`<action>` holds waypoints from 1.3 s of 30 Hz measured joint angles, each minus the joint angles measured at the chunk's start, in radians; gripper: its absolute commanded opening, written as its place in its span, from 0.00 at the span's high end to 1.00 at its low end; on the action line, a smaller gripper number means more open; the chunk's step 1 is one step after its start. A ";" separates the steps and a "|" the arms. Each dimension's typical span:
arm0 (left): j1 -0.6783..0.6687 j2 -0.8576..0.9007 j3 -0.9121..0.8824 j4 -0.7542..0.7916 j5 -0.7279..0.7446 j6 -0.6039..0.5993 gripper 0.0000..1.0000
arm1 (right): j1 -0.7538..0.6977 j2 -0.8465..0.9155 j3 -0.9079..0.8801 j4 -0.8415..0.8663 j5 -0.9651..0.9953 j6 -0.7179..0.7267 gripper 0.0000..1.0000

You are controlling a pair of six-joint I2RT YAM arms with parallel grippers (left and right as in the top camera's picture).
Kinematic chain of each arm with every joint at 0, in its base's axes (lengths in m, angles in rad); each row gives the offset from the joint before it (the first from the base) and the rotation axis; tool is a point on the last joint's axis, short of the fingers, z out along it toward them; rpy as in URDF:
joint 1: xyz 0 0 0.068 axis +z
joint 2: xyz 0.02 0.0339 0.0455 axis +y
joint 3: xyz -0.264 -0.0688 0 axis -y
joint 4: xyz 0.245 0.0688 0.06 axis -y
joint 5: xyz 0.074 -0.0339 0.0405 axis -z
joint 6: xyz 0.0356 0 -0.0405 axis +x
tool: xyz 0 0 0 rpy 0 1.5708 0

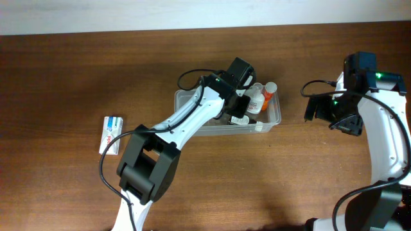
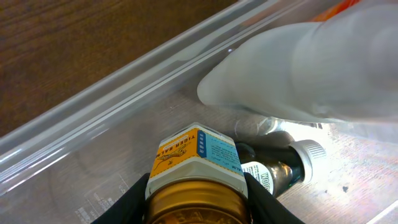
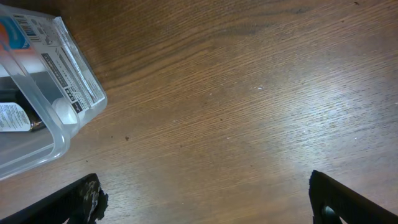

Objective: Pack container
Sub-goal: 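Lower the jar into the container with the left gripper and release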

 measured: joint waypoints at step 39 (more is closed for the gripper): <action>0.048 -0.129 0.083 -0.243 -0.149 -0.009 0.18 | 0.000 0.000 -0.001 0.000 0.000 -0.002 0.01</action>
